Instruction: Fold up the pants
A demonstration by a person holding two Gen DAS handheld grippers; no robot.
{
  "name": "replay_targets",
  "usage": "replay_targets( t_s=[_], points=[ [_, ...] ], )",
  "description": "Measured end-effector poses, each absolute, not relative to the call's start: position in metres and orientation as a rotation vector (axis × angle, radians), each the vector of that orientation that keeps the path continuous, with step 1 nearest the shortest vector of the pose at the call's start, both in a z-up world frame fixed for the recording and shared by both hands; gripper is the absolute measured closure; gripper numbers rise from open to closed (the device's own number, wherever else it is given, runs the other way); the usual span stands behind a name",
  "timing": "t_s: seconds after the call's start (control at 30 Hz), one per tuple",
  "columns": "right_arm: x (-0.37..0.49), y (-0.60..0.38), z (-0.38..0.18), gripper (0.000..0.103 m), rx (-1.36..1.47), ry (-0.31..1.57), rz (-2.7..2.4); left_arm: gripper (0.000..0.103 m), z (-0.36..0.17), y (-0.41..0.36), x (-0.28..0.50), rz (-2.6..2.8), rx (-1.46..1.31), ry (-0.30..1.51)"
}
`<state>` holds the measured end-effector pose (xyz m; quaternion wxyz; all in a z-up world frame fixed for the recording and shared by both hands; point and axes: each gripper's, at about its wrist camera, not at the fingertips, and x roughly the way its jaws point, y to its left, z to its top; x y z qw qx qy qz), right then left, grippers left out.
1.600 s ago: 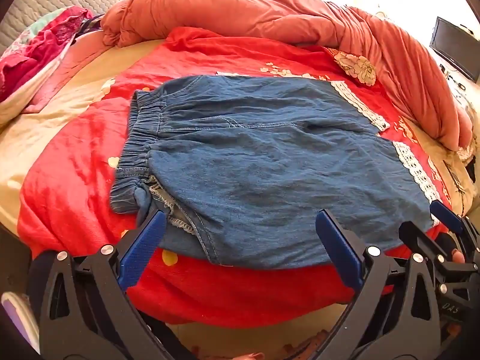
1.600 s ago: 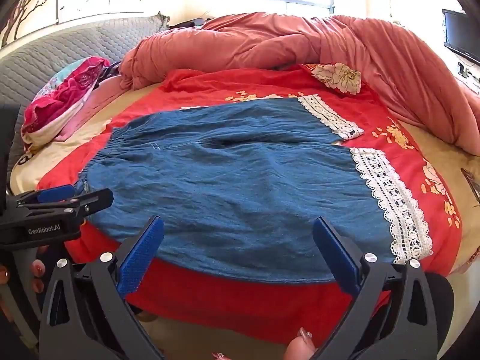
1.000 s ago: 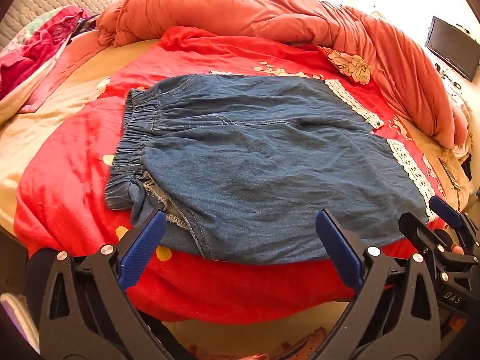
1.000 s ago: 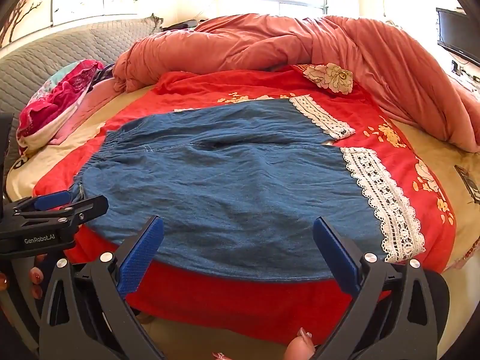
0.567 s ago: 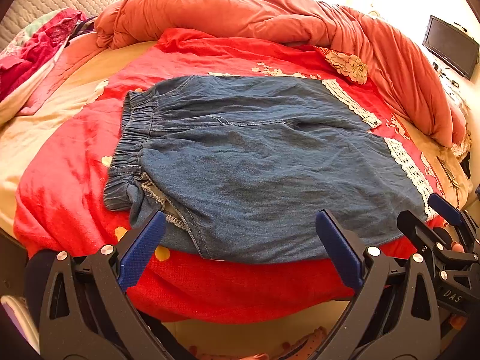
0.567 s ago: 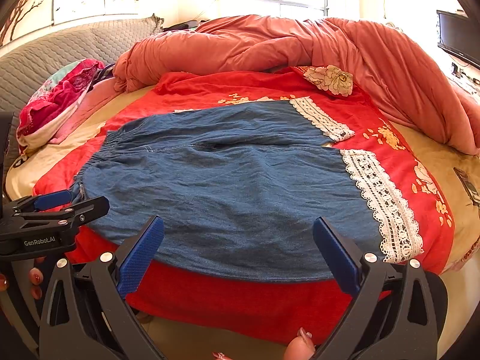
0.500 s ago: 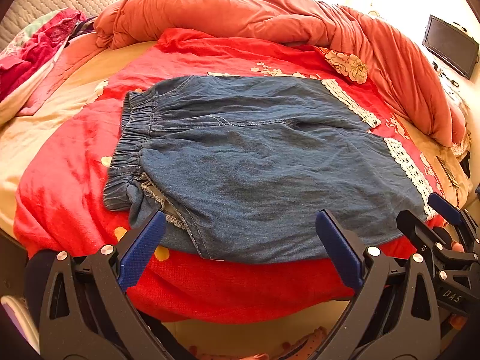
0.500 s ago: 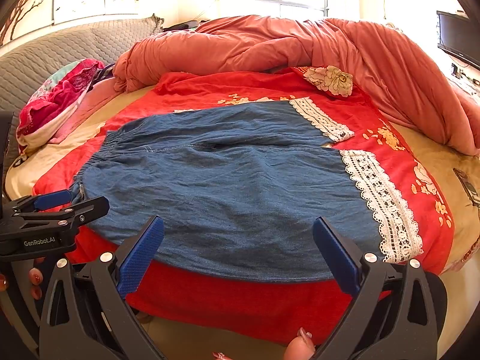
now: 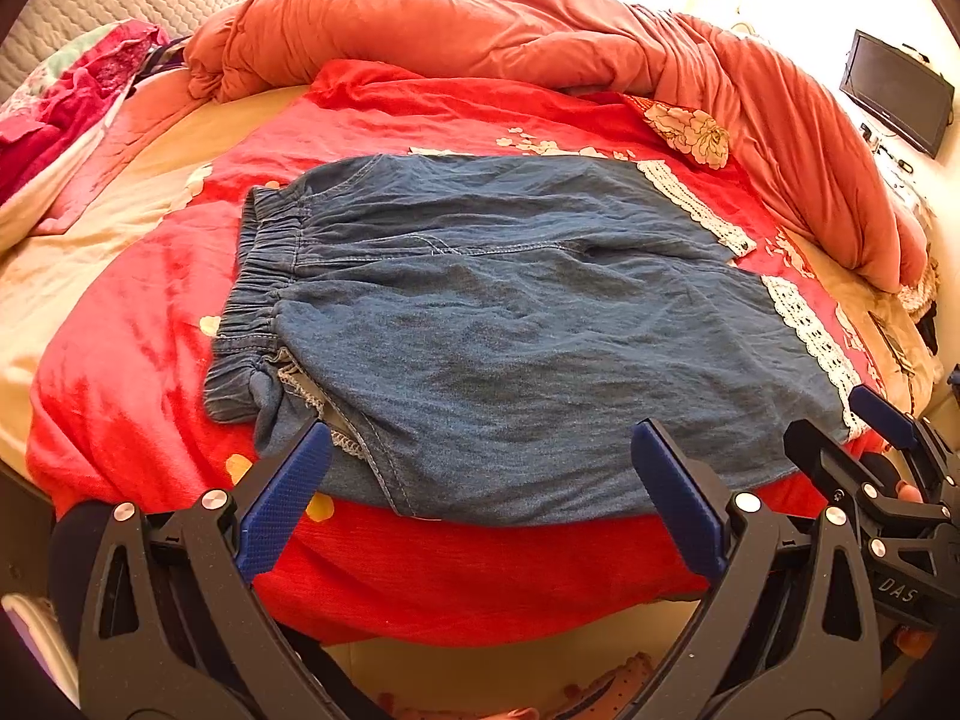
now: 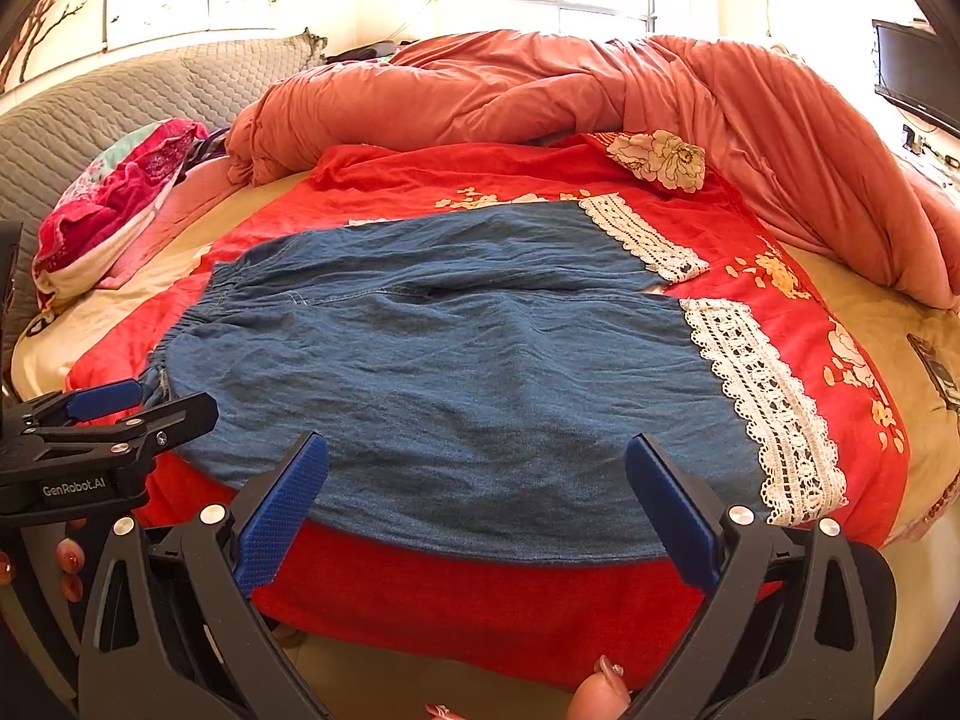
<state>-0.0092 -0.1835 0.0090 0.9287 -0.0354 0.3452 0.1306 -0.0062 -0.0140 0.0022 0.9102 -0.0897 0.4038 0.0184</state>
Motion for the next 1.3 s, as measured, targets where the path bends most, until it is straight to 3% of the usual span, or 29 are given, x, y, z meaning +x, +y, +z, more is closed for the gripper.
replay_targets(
  t_s=[1.3],
  points=[
    [0.011, -0.168, 0.004, 0.004, -0.070, 0.721, 0.305, 0.009, -0.001, -0.002, 0.008, 0.027, -0.195, 0.837]
  ],
)
